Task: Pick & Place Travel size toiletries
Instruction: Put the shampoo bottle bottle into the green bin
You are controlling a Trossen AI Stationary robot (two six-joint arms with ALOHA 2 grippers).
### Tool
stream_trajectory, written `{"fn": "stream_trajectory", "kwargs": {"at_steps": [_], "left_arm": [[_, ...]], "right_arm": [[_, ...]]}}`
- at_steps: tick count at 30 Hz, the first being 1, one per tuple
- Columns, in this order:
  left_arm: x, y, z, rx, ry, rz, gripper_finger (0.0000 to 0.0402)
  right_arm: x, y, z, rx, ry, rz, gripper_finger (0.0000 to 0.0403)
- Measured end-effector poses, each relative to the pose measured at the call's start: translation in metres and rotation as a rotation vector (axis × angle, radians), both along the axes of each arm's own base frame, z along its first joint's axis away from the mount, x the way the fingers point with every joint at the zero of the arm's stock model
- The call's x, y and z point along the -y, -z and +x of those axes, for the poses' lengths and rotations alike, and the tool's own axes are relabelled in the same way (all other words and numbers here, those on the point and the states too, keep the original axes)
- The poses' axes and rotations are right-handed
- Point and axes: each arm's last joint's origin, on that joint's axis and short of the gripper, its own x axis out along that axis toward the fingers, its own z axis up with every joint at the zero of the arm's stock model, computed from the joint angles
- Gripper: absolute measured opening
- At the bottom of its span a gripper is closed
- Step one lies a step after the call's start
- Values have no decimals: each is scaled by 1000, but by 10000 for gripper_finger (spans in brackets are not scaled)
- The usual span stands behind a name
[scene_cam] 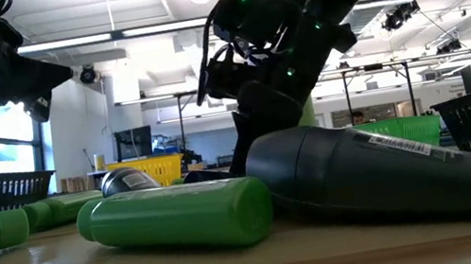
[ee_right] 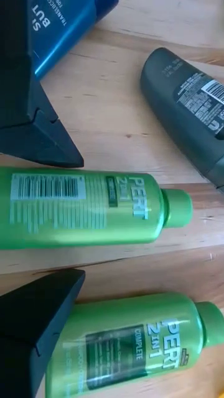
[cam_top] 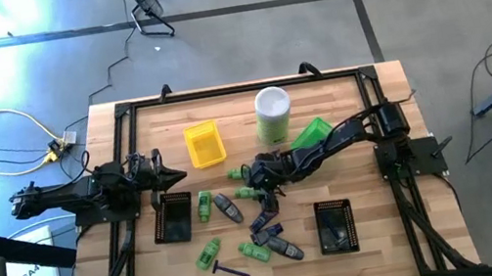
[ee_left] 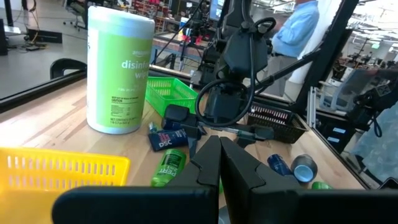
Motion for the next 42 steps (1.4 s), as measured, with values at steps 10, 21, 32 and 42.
{"fn": "stream_trajectory", "kwargs": {"at_steps": [10,21,32,42], "left_arm": [[0,0,0,-1,0,0,3],[0,0,0,-1,-1,0,3],[0,0,0,-1,-1,0,3],[0,0,0,0,-1,0,3]], "right_arm": [[0,0,0,-4,0,0,212],[0,0,0,-4,-4,6,175],[0,-4,-1,5,-6,9,171],[0,-50,-7,126,6,13,171]]}}
